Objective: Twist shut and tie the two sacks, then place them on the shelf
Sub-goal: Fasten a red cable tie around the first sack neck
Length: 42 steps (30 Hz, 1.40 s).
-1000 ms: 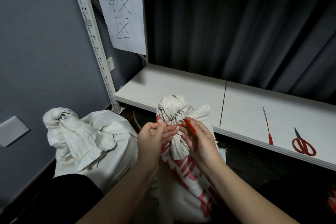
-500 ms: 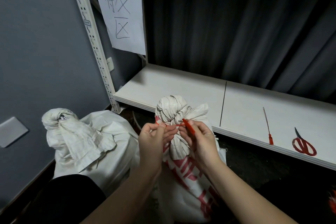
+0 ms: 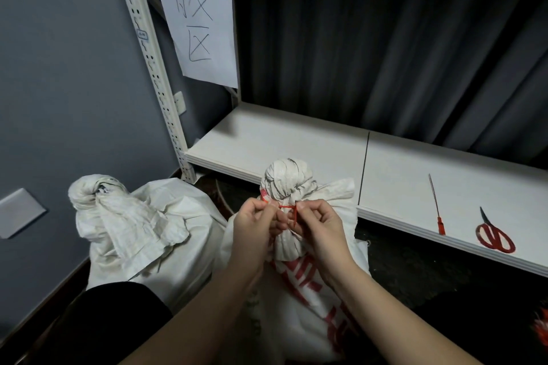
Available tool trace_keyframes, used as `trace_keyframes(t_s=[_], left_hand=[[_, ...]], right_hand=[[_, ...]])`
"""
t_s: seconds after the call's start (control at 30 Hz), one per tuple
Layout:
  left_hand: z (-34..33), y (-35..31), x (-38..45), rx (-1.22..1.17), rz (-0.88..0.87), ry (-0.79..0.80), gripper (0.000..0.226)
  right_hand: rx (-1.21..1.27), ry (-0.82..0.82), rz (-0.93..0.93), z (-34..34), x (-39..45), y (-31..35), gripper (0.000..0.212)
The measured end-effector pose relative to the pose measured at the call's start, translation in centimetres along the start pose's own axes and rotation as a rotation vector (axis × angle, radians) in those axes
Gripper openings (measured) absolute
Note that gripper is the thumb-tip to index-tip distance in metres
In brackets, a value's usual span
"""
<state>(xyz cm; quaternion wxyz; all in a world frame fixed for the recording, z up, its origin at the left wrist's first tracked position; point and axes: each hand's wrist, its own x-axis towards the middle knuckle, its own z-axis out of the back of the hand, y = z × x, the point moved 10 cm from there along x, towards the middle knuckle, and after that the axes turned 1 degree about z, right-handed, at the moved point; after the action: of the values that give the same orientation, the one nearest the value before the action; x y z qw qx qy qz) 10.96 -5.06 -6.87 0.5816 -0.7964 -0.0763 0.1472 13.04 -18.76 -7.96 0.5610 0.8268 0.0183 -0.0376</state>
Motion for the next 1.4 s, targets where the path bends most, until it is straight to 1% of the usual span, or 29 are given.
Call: trace_keyframes(t_s=[0.07, 0.17, 0.2, 0.23, 0.27, 0.37, 0.47, 0.57, 0.67, 0.73, 0.83, 0.97, 1.13, 1.3, 1.4], left_hand=[[0.3, 0.2, 0.2, 0.008, 0.037, 0.000, 0.019], [0.5, 0.5, 0.3, 0.024, 0.074, 0.005, 0.019], [0.5, 0.6, 0.4, 0.024, 0.090, 0.011, 0.019], [0.4, 0.7, 0.5, 0.013, 0.109, 0.021, 0.020], [0.4, 0.7, 0.6, -0.006, 0.132, 0.033, 0.020], [0.6, 0.5, 1.2, -0.008, 0.171, 0.069, 0.025], [0.9, 0.2, 1.5, 0.056, 0.146, 0.083, 0.027], [1.2, -0.7, 1.6, 0.142, 0.044, 0.063, 0.028], [1.3, -1.2, 1.7, 0.195, -0.029, 0.061, 0.030], [1.5, -0.8, 1.7, 0.191, -0.025, 0.049, 0.032], [1.6, 0.0, 1.9, 0.140, 0.009, 0.027, 0.035], [1.7, 0.2, 2.1, 0.124, 0.001, 0.006, 0.034], [1.9, -0.2, 1.7, 0.161, -0.094, -0.055, 0.030], [1.6, -1.0, 1.1, 0.221, -0.166, -0.061, 0.028], [1.4, -1.6, 0.4, 0.298, -0.214, -0.085, 0.025]], right_hand=[[-0.237, 0.052, 0.100, 0.0, 0.5, 1.0, 0.016], [-0.686, 0.077, 0.216, -0.3, 0.7, 1.8, 0.021], [-0.784, 0.082, 0.226, -0.4, 0.7, 1.9, 0.024], [-0.819, 0.097, 0.230, -0.6, 0.7, 1.9, 0.027], [-0.797, 0.122, 0.236, -0.8, 0.7, 2.0, 0.028], [-0.610, 0.182, 0.246, -1.1, 0.9, 2.1, 0.023], [-0.656, 0.248, 0.251, -1.6, 0.7, 1.7, 0.022], [-0.702, 0.311, 0.276, -1.9, 0.4, 2.0, 0.023], [-0.725, 0.330, 0.245, -1.8, 0.5, 1.7, 0.024], [-0.734, 0.335, 0.222, -1.9, 0.4, 1.2, 0.028], [-0.675, 0.302, 0.186, -1.9, 0.4, 0.6, 0.032], [-0.646, 0.281, 0.172, -1.8, 0.5, 0.6, 0.037], [-0.675, 0.257, 0.233, -2.3, -0.2, 0.4, 0.042], [-0.657, 0.215, 0.264, -2.6, -0.4, 1.3, 0.037], [-0.694, 0.215, 0.241, -2.7, -0.5, 1.4, 0.035]])
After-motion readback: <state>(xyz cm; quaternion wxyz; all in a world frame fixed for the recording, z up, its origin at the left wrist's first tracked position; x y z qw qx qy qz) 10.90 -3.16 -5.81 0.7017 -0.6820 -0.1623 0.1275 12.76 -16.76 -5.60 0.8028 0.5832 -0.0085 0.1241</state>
